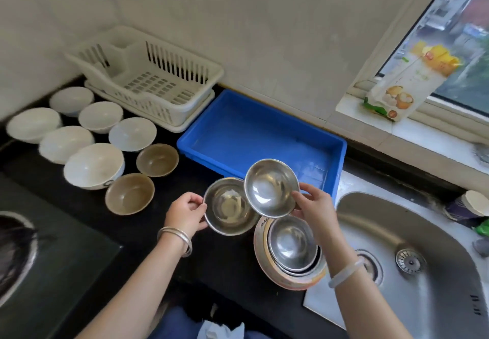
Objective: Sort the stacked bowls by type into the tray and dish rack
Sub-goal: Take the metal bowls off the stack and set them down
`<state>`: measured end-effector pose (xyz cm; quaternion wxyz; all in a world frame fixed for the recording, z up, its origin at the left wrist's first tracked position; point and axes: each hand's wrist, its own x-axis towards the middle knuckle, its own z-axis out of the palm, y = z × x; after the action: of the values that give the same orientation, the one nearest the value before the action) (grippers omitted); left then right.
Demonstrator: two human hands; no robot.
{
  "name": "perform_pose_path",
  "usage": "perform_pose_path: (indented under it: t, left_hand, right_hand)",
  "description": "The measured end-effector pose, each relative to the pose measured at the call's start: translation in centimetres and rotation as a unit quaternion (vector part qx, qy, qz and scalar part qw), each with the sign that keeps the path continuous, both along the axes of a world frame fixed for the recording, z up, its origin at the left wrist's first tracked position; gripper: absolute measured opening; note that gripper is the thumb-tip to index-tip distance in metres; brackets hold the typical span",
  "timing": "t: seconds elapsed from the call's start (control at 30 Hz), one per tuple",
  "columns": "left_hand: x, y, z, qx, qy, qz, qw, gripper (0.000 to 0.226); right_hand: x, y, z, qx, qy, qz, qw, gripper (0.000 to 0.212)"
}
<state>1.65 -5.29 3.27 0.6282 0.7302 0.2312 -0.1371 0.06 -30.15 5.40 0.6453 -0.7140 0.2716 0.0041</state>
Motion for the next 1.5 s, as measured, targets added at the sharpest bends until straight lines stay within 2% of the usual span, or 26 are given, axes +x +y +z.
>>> perform_pose_path:
  t: [0.2, 0.4, 0.47, 0.9, 1.5]
  left_hand:
    - [-1.3, 6.0, -2.6, 0.014, 0.043, 0.096, 0.994, 0.015]
    - [-2.2, 9.5, -5.2, 0.034, 0.083, 0.151, 0.984, 0.016]
    - [-2.3, 10.2, -5.8, 0.041, 0.094, 0.153, 0.983, 0.015]
    - [-1.5, 12.3, -7.6, 0.013, 0.125, 0.174, 0.977, 0.017]
    - [-1.6, 12.7, -7.8, 0.078, 0.085, 0.162, 0.98, 0.011]
  right_hand:
    - [4.8, 6.1, -3.7, 0.028, 0.06, 0.074, 0.995, 0.022]
    - [7.2, 11.8, -6.9, -0.017, 0.094, 0.118, 0.988, 0.022]
    - [8.0, 13.0, -7.7, -0.017, 0.111, 0.116, 0.987, 0.02]
    - [10.6, 16.1, -10.7, 0.011, 0.184, 0.093, 0.978, 0.037]
    - [10.3, 16.2, -11.0, 0.044, 0.181, 0.103, 0.977, 0.034]
